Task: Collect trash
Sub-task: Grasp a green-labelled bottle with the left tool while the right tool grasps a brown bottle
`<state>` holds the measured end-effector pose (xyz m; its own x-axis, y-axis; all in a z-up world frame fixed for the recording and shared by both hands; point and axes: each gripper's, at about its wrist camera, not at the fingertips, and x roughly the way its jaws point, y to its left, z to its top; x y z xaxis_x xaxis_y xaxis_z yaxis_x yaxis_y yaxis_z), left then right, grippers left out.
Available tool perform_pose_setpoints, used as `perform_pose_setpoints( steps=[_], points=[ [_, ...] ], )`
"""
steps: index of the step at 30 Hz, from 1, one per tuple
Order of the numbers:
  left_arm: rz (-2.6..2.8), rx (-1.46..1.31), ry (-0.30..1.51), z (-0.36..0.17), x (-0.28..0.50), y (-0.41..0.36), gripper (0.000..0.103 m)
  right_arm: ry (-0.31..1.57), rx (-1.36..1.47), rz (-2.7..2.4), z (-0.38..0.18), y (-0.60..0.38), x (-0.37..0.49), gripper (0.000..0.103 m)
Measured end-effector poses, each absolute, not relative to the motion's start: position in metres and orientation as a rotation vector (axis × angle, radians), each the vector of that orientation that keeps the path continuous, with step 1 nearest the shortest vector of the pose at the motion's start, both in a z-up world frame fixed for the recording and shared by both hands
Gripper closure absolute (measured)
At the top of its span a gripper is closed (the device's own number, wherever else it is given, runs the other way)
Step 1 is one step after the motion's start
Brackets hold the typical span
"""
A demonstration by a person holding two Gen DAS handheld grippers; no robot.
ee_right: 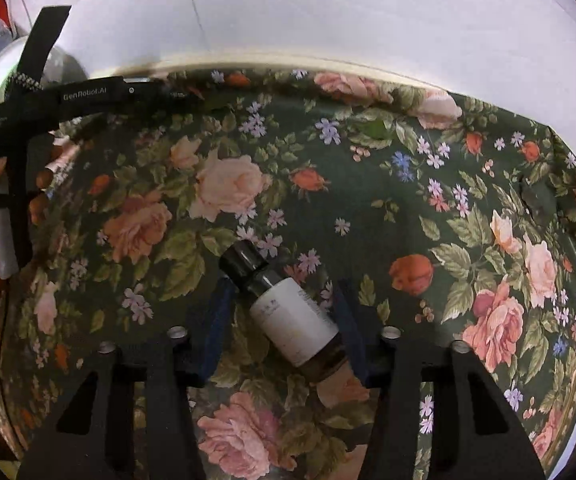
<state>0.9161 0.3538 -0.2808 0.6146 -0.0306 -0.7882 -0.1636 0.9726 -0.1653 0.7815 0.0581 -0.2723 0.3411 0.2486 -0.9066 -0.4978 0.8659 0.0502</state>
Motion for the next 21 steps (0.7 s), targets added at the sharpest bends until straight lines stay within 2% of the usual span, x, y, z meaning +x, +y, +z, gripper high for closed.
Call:
perform_pose_setpoints(
  steps=[3,11,21],
  points=[
    [0.090,-0.202,0.905,-0.279,0.911,0.347,0.039,1.129,-0.232,0.489,-0.273,0.055,0.777,0.076],
    [0.112,-0.151,0.882,-0.242,0.861,0.318,0.040,1.121,-0.191,0.488,-0.254,0.040,0.747,0.077],
    [0.134,-0.143,0.785,-0.162,0.760,0.260,0.039,0.969,-0.095,0.531,-0.179,-0.020,0.692,0.077]
  ],
)
